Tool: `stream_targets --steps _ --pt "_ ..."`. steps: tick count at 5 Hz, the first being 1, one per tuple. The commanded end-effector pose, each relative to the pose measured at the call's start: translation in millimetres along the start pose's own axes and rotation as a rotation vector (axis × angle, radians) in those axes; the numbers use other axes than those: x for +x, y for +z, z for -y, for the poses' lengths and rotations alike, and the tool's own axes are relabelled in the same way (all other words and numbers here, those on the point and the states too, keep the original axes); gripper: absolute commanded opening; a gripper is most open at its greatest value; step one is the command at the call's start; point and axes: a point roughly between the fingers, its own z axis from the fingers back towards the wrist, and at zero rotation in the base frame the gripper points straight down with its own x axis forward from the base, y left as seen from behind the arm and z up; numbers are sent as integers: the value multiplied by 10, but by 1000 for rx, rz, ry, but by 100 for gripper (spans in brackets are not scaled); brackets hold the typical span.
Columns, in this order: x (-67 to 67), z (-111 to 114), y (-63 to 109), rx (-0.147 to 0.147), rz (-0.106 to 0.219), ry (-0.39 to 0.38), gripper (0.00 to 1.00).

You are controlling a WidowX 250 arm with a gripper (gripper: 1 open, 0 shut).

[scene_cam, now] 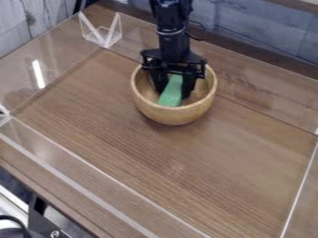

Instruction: Move green stick from inside the wooden bowl to the table next to it

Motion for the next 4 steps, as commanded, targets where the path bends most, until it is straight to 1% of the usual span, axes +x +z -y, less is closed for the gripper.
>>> stream_targets --steps 1,2,3,4 --pt "63 -122 308 -4 66 20 100" --pt "50 -213 390 -6 68 41 0" --pt "37 -169 624 -27 87 34 0" --pt "38 -83 979 -63 122 25 0"
